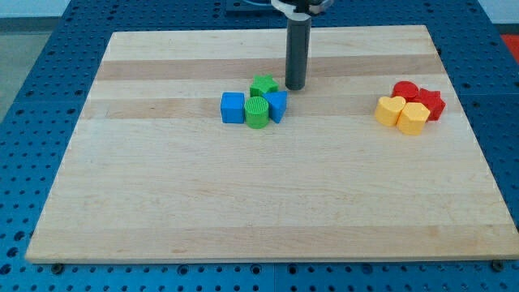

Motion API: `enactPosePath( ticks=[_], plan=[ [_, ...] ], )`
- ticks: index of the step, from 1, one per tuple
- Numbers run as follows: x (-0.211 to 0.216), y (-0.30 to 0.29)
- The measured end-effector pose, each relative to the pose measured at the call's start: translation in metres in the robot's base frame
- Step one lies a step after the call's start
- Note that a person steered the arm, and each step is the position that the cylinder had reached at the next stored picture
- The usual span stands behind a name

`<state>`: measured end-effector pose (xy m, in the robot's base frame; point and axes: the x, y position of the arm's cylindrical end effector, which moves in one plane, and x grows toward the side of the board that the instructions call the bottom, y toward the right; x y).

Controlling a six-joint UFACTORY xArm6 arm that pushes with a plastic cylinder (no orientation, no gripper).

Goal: Push the green star into the blue triangle

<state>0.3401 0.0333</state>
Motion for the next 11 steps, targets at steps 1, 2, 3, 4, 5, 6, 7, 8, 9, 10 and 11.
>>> enactPosePath(
  ticks=[1,2,3,4,5,6,7,8,9,10,11],
  plan=[
    [-0.015,-0.021],
    [-0.024,-0.037],
    [-0.019,-0.038],
    [-0.016,-0.038],
    [-0.011,-0.039],
    [-0.005,-0.046],
    [-0.004,-0.047],
    [-0.004,-0.047],
    [-0.004,-0.047],
    [-0.003,-0.047],
    [-0.003,-0.047]
  ],
)
